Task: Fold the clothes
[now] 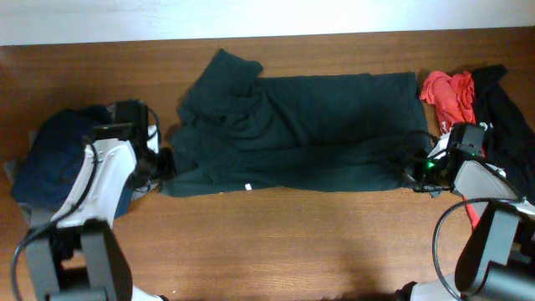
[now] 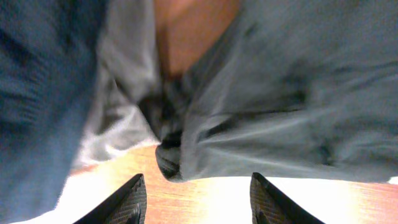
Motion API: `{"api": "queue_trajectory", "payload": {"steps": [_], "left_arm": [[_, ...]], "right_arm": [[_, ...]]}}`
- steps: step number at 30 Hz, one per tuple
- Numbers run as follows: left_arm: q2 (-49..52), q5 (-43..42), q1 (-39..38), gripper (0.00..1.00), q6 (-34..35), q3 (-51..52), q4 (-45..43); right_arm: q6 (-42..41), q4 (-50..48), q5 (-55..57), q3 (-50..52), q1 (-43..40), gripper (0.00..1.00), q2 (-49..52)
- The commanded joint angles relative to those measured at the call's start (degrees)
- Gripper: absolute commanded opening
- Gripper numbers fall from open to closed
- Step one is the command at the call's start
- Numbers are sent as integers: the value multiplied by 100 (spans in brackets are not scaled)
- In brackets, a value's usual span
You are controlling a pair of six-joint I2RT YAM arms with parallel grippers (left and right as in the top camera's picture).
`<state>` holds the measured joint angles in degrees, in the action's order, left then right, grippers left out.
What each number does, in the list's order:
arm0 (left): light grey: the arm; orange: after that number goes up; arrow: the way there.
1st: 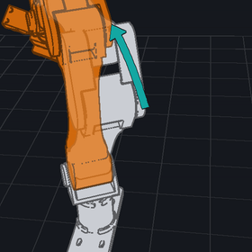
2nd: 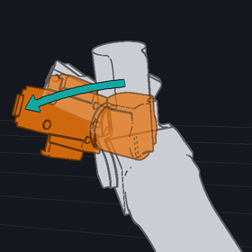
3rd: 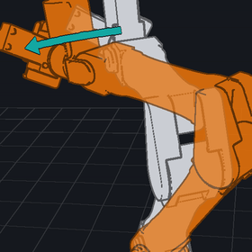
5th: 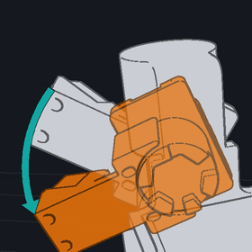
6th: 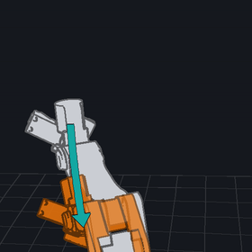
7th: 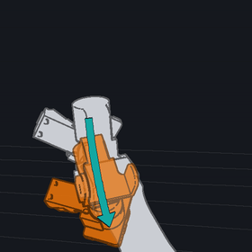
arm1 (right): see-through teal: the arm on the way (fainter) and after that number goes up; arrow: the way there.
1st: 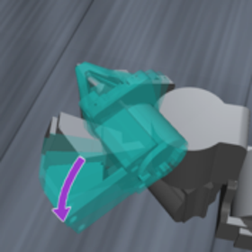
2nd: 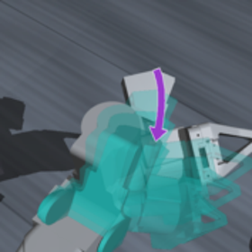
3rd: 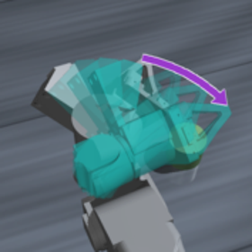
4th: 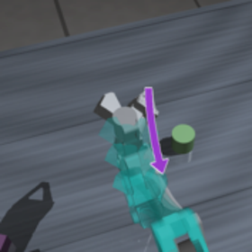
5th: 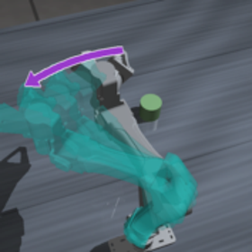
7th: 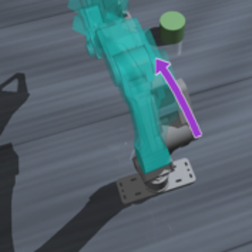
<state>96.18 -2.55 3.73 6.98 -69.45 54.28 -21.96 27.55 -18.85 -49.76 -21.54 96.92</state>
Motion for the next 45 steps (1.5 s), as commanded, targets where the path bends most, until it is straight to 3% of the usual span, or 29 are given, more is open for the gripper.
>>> {"api": "queue_trajectory", "payload": {"steps": [1, 3, 7, 16, 25, 30, 35, 41, 45], "left_arm": [[-433, -850, -146, 53, -1130, -229, -79], [-437, -1399, -339, 53, -1729, -227, -223], [-177, -1244, -925, 52, -2326, -223, -256], [551, -503, -1703, 49, -2358, -223, -308], [1246, -188, -1827, 48, -2354, -223, -446], [1279, -186, -1827, 35, -2354, -223, -658], [1279, 7, -1827, 1, -2356, -236, -979], [1276, 66, -1836, 0, -2354, -807, -723], [1276, 59, -1836, 0, -2332, -1309, -44]], "right_arm": [[-153, -26, 160, 111, 26, 4, 225], [-157, -28, 160, 146, 26, 4, 348], [-258, -22, 168, 157, 26, 4, 450], [-256, -22, 177, 157, 24, 4, 448], [-256, -61, 177, 157, 22, 4, 448], [-256, -63, 177, 157, 20, 4, 448], [-258, -63, 175, 157, 20, 4, 448], [-256, -61, 175, 157, 20, 4, 448], [-256, -59, 157, 157, 20, 4, 448]]}}
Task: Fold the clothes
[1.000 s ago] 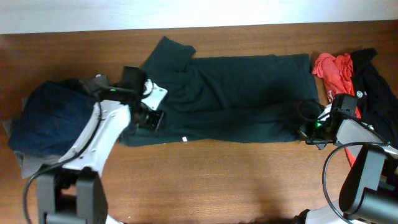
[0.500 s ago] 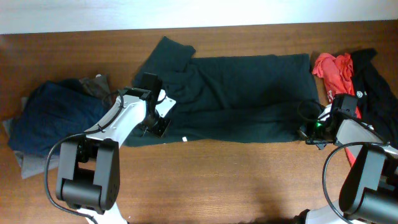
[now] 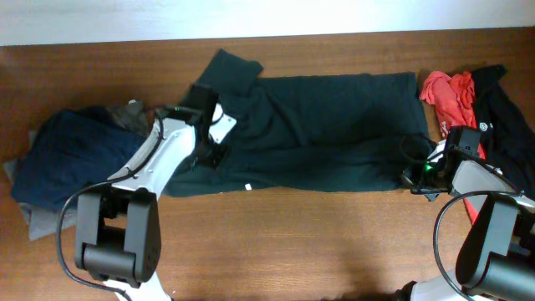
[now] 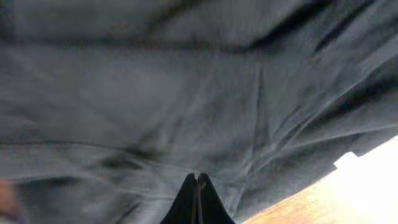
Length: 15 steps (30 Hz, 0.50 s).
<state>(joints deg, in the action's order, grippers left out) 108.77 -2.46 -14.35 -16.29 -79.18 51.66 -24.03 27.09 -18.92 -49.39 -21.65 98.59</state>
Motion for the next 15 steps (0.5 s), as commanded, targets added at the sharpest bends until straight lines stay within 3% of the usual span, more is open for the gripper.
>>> {"api": "queue_trajectory", "payload": {"steps": [1, 3, 5, 15], "left_arm": [[17, -15, -31, 6, 17, -356, 299], [20, -280, -31, 32, 39, -337, 428], [26, -492, -31, 46, 101, -240, 463], [31, -522, -31, 49, 186, 431, 188]], "right_arm": [[-48, -15, 164, 120, 31, 4, 282], [-48, -15, 164, 120, 31, 4, 282], [-48, -17, 164, 120, 31, 4, 282], [-50, -37, 166, 120, 31, 4, 282]]}}
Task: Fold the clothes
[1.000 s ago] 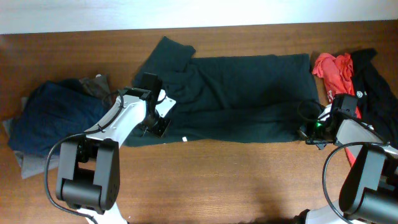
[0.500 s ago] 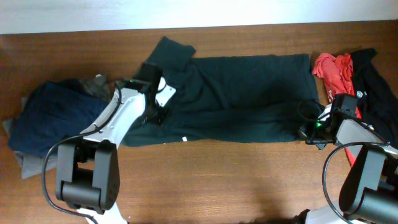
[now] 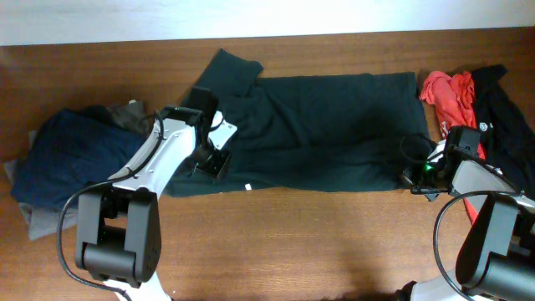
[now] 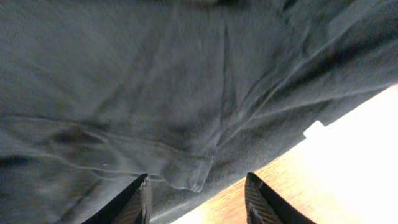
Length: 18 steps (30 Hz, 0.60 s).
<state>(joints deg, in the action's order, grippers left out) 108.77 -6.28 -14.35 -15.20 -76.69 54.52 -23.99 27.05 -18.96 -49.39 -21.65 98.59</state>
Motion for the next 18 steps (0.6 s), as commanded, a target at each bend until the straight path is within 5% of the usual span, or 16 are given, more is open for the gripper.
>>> {"api": "queue_trajectory", "payload": {"steps": [1, 10, 13, 15, 18], "left_arm": [[31, -140, -31, 49, 76, 245, -157], [31, -138, -59, 47, 83, 562, -461], [31, 127, -116, 33, 105, 675, -638], [31, 417, -127, 13, 247, 673, -807], [31, 466, -127, 7, 317, 673, -957]], "right_arm": [[-52, -39, 168, 120, 31, 4, 282], [-55, -50, 168, 120, 31, 4, 282], [-52, -52, 168, 120, 31, 4, 282], [-52, -52, 168, 120, 31, 4, 282], [-52, -48, 168, 120, 31, 4, 282]]}}
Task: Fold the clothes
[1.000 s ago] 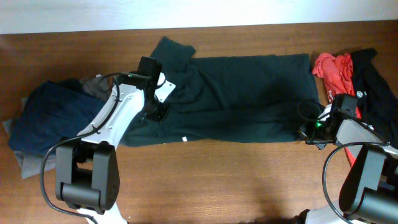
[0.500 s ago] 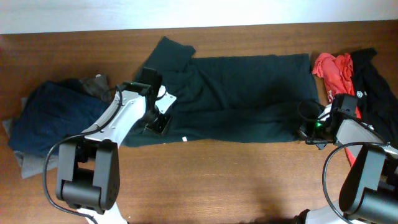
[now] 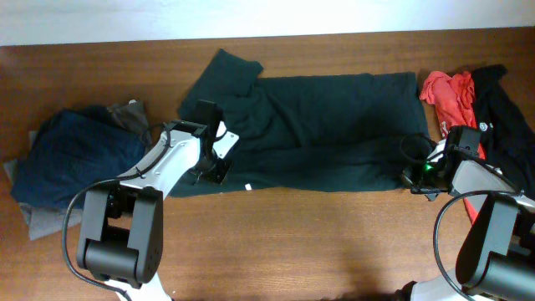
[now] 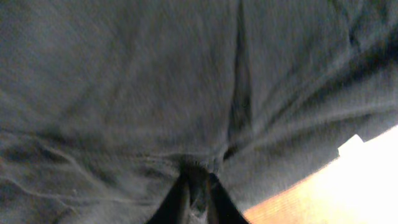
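Note:
A dark green shirt (image 3: pixel 318 130) lies spread across the middle of the table, with its crumpled sleeve end at the left. My left gripper (image 3: pixel 211 165) rests on the shirt's lower left part. In the left wrist view the left gripper (image 4: pixel 198 190) is shut on a small fold of the green fabric at a hem seam. A white tag (image 4: pixel 351 144) shows at the shirt's front edge. My right gripper (image 3: pixel 415 176) sits at the shirt's lower right corner, and its fingers are hidden from above.
A blue garment (image 3: pixel 71 163) is heaped at the left, with a grey piece (image 3: pixel 127 113) behind it. A red garment (image 3: pixel 447 94) and a black one (image 3: pixel 504 113) lie at the far right. Bare wooden table (image 3: pixel 292 242) runs along the front.
My left gripper was open just above the shirt's hem seam. It is now shut on a fold of that fabric, slightly lower on the shirt. The right arm has not moved.
At first my left gripper stood open at the shirt's left edge, beside the blue heap. Then it was over the shirt's left part, shut. Then it was open above a hem seam, and now it pinches the cloth there. The right gripper stayed at the right corner.

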Motion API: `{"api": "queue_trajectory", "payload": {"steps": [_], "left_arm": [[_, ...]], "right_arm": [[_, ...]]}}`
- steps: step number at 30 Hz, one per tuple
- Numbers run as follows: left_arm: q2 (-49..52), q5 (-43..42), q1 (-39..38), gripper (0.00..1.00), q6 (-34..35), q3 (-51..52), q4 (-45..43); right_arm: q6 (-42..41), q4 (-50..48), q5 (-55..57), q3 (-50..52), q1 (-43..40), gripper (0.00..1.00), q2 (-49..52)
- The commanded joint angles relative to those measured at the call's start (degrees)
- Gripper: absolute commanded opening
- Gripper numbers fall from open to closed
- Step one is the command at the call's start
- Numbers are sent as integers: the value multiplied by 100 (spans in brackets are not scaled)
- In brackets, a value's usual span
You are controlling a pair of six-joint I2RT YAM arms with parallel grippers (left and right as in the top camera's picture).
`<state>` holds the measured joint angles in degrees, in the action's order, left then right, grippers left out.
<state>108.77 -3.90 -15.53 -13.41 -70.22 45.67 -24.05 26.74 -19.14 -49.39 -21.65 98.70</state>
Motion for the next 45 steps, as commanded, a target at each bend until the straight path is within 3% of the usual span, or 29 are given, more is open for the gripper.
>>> {"api": "queue_trajectory", "payload": {"steps": [1, 2, 12, 17, 22, 32, 37, 43, 45], "left_arm": [[31, 225, -9, 5, 138, 26, -85], [31, 225, -9, 1, 138, 20, -81], [28, 245, -9, 1, 129, -1499, 863], [94, 238, -9, 0, -302, -1696, 63], [520, -168, -24, 1, -588, -1694, -162], [841, 35, -48, 0, -599, -1897, -881], [844, -452, -57, 0, -883, -1971, -1252], [846, -448, -111, 0, -944, -1971, -1569], [850, -448, -133, 6, -944, -1971, -1567]], "right_arm": [[-46, -17, 186, 120, 31, 4, 271], [-46, -17, 186, 120, 31, 4, 271], [-46, -39, 188, 120, 31, 4, 271], [-48, -92, 188, 120, 31, 4, 271], [-48, -107, 186, 120, 31, 4, 271], [-48, -127, 186, 120, 31, 4, 271], [-48, -129, 186, 120, 31, 4, 271], [-48, -136, 186, 120, 31, 4, 271], [-48, -136, 186, 120, 31, 4, 271]]}}
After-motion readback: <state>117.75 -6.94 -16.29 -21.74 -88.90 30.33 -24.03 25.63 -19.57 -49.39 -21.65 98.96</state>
